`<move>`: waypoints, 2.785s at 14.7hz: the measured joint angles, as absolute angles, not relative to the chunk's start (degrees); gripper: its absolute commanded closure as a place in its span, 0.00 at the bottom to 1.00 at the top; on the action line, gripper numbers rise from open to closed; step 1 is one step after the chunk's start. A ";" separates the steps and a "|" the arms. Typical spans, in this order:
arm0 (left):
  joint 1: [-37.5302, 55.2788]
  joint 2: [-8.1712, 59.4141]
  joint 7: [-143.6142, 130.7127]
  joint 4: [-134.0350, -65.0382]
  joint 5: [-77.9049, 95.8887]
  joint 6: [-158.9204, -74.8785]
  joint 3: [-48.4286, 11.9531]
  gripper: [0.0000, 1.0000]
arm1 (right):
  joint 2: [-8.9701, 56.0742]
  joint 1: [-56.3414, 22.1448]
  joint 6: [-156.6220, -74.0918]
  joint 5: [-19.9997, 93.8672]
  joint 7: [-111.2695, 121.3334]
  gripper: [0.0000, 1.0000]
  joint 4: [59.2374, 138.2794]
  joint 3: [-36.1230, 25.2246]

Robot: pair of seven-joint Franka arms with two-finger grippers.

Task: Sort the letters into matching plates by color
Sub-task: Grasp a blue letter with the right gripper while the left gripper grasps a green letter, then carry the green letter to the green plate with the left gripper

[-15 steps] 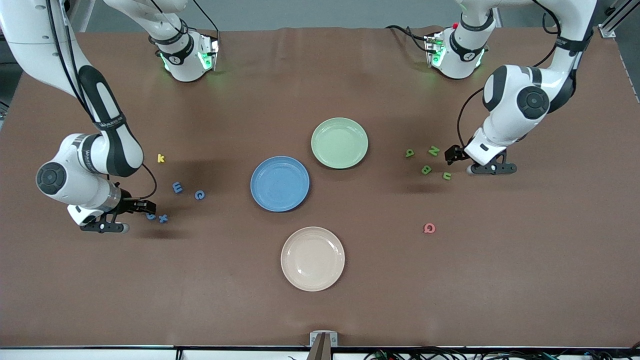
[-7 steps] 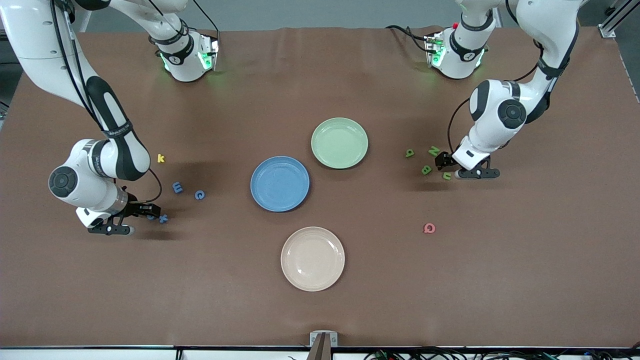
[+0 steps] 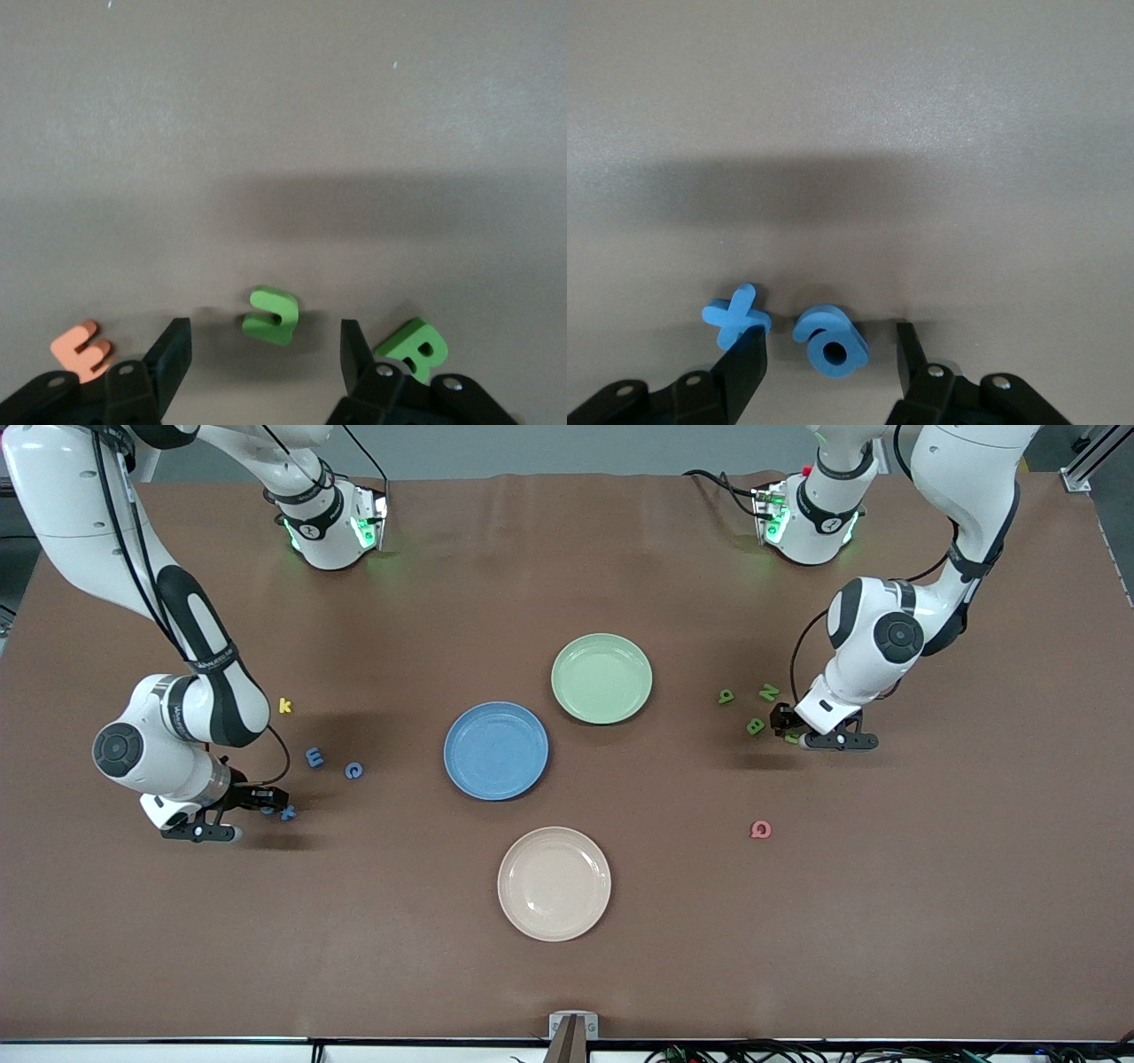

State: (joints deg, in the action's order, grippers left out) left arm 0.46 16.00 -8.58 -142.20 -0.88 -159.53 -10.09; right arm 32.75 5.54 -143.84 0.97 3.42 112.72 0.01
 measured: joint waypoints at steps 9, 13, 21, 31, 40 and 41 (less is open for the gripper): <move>0.44 18.54 -8.57 -140.71 -1.45 -160.50 -10.07 0.63 | 32.76 5.77 -143.86 0.97 3.78 0.40 112.59 -0.13; 0.41 18.52 -8.57 -140.37 -1.49 -160.51 -10.07 0.76 | 33.35 6.84 -145.13 0.99 3.79 0.40 112.60 -0.15; 0.55 15.12 -8.86 -139.13 -2.00 -155.47 -11.31 0.76 | 33.69 7.26 -145.61 1.06 3.79 0.45 112.60 -0.12; 1.96 6.71 -37.24 -134.76 -2.01 -137.08 -32.19 0.78 | 33.71 7.02 -137.02 1.06 3.79 0.48 107.92 0.22; 16.12 18.62 -58.78 -129.55 -3.97 -143.31 -34.86 0.78 | 34.24 4.09 -135.58 1.09 -0.56 0.36 106.89 0.71; 16.82 20.07 -61.40 -128.91 -6.42 -143.64 -34.83 0.78 | 34.33 4.06 -135.94 1.09 -0.56 0.37 106.89 0.70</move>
